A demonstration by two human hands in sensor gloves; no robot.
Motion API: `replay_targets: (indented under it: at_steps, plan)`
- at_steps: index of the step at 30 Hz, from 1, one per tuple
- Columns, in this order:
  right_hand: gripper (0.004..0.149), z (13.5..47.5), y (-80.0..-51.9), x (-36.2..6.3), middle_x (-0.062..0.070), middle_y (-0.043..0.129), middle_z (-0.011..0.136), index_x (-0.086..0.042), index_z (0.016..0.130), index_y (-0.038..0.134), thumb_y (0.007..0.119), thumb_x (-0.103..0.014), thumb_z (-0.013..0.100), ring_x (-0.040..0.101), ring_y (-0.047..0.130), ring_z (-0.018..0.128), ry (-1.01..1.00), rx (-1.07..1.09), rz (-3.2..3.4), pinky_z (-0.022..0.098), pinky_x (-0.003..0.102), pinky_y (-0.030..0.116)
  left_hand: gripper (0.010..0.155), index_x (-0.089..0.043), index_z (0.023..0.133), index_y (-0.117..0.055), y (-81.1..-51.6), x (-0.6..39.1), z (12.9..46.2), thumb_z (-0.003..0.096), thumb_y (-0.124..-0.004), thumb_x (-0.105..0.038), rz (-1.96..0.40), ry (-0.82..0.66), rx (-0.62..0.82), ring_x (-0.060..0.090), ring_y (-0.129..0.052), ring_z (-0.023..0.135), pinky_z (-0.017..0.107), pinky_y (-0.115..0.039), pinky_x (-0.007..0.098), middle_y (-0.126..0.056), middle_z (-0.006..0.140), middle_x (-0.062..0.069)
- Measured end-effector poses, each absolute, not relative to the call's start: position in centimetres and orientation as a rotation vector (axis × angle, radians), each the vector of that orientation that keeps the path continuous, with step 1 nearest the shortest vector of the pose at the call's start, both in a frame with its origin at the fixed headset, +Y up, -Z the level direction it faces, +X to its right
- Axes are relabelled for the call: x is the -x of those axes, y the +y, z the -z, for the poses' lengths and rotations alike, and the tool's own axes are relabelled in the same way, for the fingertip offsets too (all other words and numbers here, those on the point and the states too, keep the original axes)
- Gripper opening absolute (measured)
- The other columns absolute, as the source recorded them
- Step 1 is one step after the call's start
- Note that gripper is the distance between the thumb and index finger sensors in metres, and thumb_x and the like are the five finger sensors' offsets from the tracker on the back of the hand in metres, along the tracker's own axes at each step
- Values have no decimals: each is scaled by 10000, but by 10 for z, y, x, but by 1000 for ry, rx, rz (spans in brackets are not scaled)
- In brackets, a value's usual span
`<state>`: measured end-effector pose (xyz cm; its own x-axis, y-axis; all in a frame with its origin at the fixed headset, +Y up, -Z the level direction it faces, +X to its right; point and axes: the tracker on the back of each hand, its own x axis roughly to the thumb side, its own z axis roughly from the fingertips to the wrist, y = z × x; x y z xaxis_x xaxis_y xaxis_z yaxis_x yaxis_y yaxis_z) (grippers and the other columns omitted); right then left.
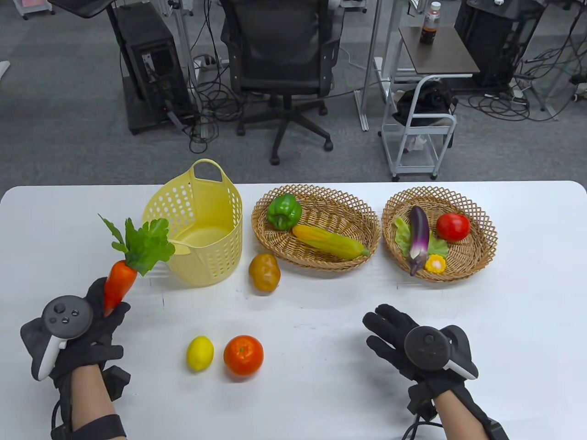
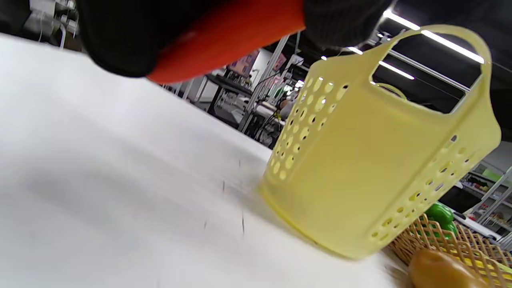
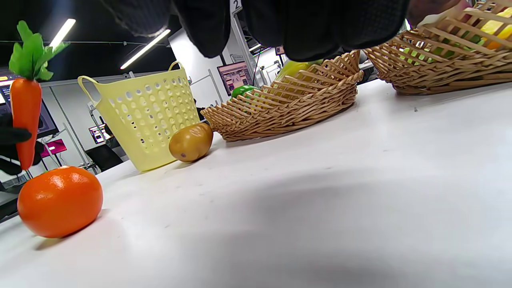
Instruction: Place 10 objects into 3 containers
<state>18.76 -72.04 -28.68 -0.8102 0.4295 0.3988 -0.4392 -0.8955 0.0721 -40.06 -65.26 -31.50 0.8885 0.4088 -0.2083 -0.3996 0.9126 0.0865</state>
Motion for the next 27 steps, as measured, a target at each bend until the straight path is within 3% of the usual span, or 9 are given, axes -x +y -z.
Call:
replay_targets:
  at_steps: [7, 14, 19, 25, 27]
  plan:
    - [566, 287, -721, -186, 200, 476, 1166, -228, 1097, 543, 597, -497, 602, 456, 628, 981, -13, -574, -2633, 688, 597, 613, 766, -283, 1138, -241, -610, 370, 339, 587, -760, -395, -201, 202, -145, 335, -892, 901, 563, -859, 492, -713, 1040, 130]
    - [578, 287, -721, -185, 198, 475, 1167, -219, 1103, 530, 593, -501, 603, 456, 627, 983, -2, -580, -2640, 689, 596, 613, 789, -193, 1157, -307, -596, 336, 366, 564, -777, -418, -97, 156, -223, 262, -960, 798, 506, -876, 379, -780, 991, 96]
    - [585, 288, -722, -185, 201, 478, 1166, -213, 1105, 528, 589, -505, 603, 458, 629, 981, 1, -579, -2638, 688, 597, 614, 630, -251, 1136, -503, -592, 320, 381, 578, -737, -425, -66, 179, -232, 233, -989, 713, 524, -871, 394, -836, 957, 124]
    - [593, 288, -723, -184, 202, 479, 1166, -207, 1110, 520, 583, -512, 605, 459, 631, 980, 21, -581, -2641, 688, 597, 614, 623, -242, 1121, -550, -591, 315, 388, 567, -763, -433, -48, 201, -266, 240, -988, 749, 532, -872, 394, -833, 974, 117]
    - [597, 289, -723, -184, 202, 478, 1167, -206, 1113, 512, 581, -513, 605, 458, 632, 980, 27, -580, -2644, 689, 597, 614, 634, -245, 1129, -526, -590, 315, 387, 571, -762, -430, -36, 199, -287, 240, -954, 803, 562, -858, 394, -759, 1039, 110]
